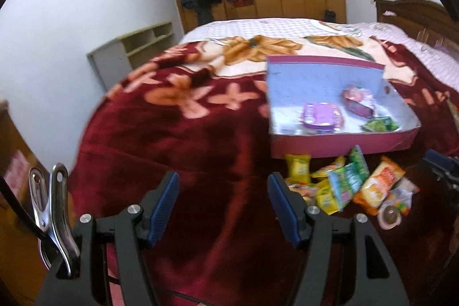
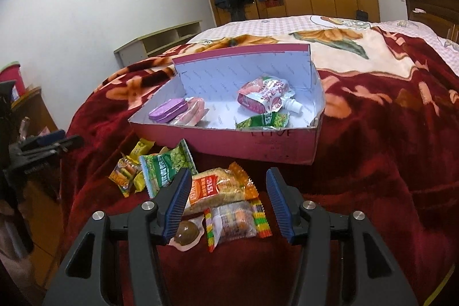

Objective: Organize snacks
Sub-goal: 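Withdraw both tools from the box back over the snack pile, then close the left tool on the burger gummy bag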

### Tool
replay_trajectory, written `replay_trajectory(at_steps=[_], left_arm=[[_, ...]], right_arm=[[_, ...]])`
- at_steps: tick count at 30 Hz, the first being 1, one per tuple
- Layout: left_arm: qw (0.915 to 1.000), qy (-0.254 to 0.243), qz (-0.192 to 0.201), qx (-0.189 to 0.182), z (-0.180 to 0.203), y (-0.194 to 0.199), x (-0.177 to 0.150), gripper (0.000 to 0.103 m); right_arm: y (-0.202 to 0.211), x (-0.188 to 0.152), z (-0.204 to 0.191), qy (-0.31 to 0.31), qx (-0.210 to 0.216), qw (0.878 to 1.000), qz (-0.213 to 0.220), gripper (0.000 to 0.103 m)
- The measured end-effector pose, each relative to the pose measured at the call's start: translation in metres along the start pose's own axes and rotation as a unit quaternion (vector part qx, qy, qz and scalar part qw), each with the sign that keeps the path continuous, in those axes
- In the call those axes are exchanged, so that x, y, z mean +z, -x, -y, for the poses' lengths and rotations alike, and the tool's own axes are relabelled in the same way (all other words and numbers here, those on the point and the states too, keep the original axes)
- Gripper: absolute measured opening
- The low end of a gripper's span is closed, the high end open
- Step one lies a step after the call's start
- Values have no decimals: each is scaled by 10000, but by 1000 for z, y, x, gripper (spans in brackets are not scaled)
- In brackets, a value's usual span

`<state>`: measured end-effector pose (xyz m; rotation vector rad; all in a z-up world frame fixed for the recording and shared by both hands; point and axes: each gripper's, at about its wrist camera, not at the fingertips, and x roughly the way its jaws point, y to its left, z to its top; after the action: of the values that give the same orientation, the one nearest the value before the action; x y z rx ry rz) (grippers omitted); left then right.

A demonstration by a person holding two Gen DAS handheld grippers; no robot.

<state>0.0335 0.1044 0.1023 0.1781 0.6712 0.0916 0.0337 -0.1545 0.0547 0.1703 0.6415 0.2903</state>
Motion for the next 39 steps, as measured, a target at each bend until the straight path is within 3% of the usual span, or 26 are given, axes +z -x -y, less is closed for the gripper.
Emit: replay_trajectory(at_steps=[2,5,10,18,23,33,35,37,39], left_arm=[[9999,-28,-96,-26,-6,4,-1,68],[9986,87,-313,-406,-1,-1,-9,68],[9940,-24,-630,-890,41,-24,-26,68],[9947,-366,-512,-813,78,-50,-24,68],[9957,-349,-618,-602,72,-66,-28,68],[9946,-55,-813,-647,67,-90,-31,67],[9947,-4,-770,-688,66,-89,-31,61],[9951,8,-692,-713,65,-86,-31,47],[9956,18,-615,-711,64,-82,-31,46]], right_arm=[[3,-3,-1,-26,17,10000,17,55],[7,-7,-4,-39,39,10000,25,55],[12,-15,-4,-46,-28,10000,-9,55],[8,-21,4,-63,-192,9997,-98,56],[1,-23,7,-74,-180,9996,-184,56],[-7,-28,6,1,-150,9995,-289,56],[-8,-28,6,20,-144,9994,-308,56],[-11,-29,6,18,-133,9993,-357,56],[-13,-31,5,21,-128,9991,-405,59]])
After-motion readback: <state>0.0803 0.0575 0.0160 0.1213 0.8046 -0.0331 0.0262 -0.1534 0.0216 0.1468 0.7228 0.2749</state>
